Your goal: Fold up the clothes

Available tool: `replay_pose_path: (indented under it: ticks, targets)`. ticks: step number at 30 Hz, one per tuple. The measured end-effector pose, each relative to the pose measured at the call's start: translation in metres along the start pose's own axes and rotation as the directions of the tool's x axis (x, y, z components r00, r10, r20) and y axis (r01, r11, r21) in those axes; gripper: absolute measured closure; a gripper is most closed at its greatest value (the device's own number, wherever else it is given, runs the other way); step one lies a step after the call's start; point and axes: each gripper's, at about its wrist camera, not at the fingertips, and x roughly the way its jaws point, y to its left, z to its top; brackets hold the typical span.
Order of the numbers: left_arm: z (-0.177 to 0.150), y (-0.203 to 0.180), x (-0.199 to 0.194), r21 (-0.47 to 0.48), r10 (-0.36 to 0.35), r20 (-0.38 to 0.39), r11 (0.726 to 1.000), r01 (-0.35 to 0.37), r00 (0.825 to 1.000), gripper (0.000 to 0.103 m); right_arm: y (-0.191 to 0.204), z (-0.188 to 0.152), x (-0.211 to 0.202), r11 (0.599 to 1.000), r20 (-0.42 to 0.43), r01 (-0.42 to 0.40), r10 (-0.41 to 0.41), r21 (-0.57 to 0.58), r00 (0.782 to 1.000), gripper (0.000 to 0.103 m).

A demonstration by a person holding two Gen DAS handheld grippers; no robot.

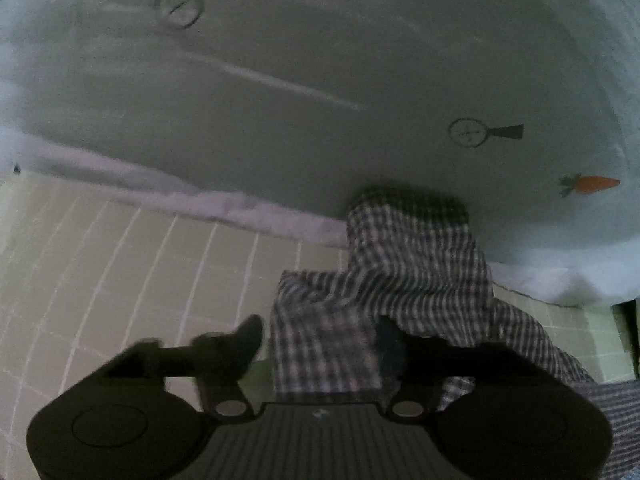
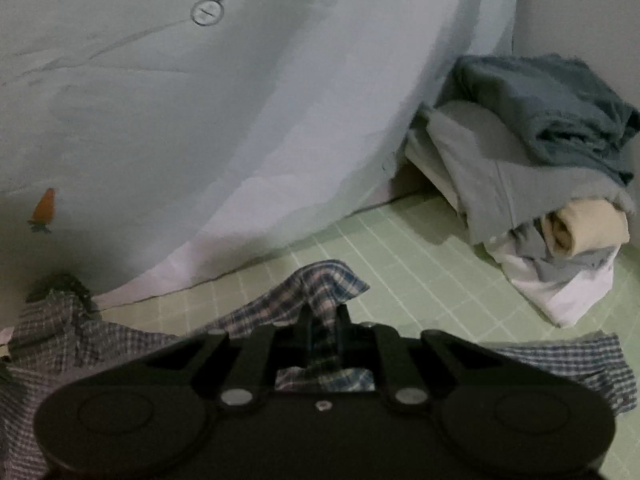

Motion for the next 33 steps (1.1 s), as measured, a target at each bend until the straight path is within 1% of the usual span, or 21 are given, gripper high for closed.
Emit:
replay_pose_path:
  ticks: [4,6,7,8,9,11,14,16,18,19,21,22,23,26,29,33]
  targets:
    - [-0.008,0.008,0.012,-0.028,0.007,-0.048,1.0,-0.008,0.999,0.031,-0.006,-0.006,0.011,1.0,-0.025,0.008,-0.007,0.025,1.0,0.091]
    - [-0.006,0.01,0.019,-0.054,0.001,-0.056,0.999,-0.004,0.998,0.035,-0.008,-0.008,0.016,0.999,-0.032,0.005,-0.003,0.042,0.999,0.091]
    - [-0.005,0.01,0.023,-0.069,-0.008,-0.058,0.998,0.004,0.998,0.052,-0.008,-0.009,0.017,0.999,-0.033,0.004,-0.003,0.045,0.999,0.091]
    - [-0.003,0.009,0.026,-0.078,-0.018,-0.061,0.997,0.013,0.998,0.086,-0.008,-0.009,0.018,0.999,-0.032,0.004,-0.002,0.046,0.999,0.092]
    - [0.0,0.008,0.03,-0.083,-0.025,-0.063,0.996,0.02,0.998,0.101,-0.008,-0.009,0.018,0.999,-0.029,0.001,0.001,0.046,1.0,0.091]
    - [0.004,0.005,0.035,-0.081,-0.036,-0.059,0.996,0.031,0.998,0.1,-0.009,-0.008,0.019,0.999,-0.024,-0.003,0.004,0.047,1.0,0.091]
    - [0.009,-0.004,0.04,-0.04,-0.017,-0.047,0.999,0.015,0.999,0.1,-0.007,-0.006,0.021,1.0,-0.015,-0.002,0.002,0.018,1.0,0.092]
    - [0.008,-0.003,0.047,-0.056,-0.003,-0.065,0.998,-0.001,0.998,0.1,-0.003,-0.007,0.024,1.0,-0.017,0.01,-0.01,-0.023,1.0,0.092]
    - [0.005,-0.003,0.049,-0.066,0.006,-0.066,0.998,-0.01,0.998,0.098,0.0,-0.009,0.027,0.999,-0.024,0.021,-0.022,-0.047,0.999,0.092]
    - [0.005,-0.003,0.046,-0.065,0.012,-0.061,0.998,-0.016,0.998,0.093,0.001,-0.011,0.027,0.998,-0.027,0.025,-0.027,-0.051,0.999,0.092]
    - [0.006,-0.006,0.037,-0.046,0.025,-0.054,0.999,-0.028,0.998,0.075,0.003,-0.013,0.023,0.998,-0.017,0.029,-0.03,-0.057,0.999,0.092]
    - [0.008,-0.007,0.031,-0.033,0.027,-0.047,0.999,-0.028,0.999,0.057,0.003,-0.014,0.018,0.998,-0.009,0.027,-0.028,-0.057,1.0,0.092]
    - [0.009,-0.008,0.022,-0.02,0.027,-0.033,0.999,-0.028,0.999,0.044,0.003,-0.015,0.013,0.998,-0.001,0.025,-0.025,-0.059,1.0,0.092]
    - [0.007,-0.012,-0.011,0.017,0.034,0.021,0.999,-0.034,0.999,0.034,0.008,-0.02,-0.009,0.996,0.029,0.015,-0.012,-0.093,1.0,0.092]
    - [-0.004,-0.01,-0.049,0.022,0.046,0.053,0.999,-0.047,0.998,0.03,0.022,-0.031,-0.042,0.986,0.068,-0.005,0.016,-0.165,0.998,0.092]
    - [-0.041,0.003,-0.106,0.004,0.036,0.069,0.999,-0.036,0.997,0.029,0.046,-0.061,-0.092,0.959,0.107,-0.053,0.086,-0.278,0.991,0.092]
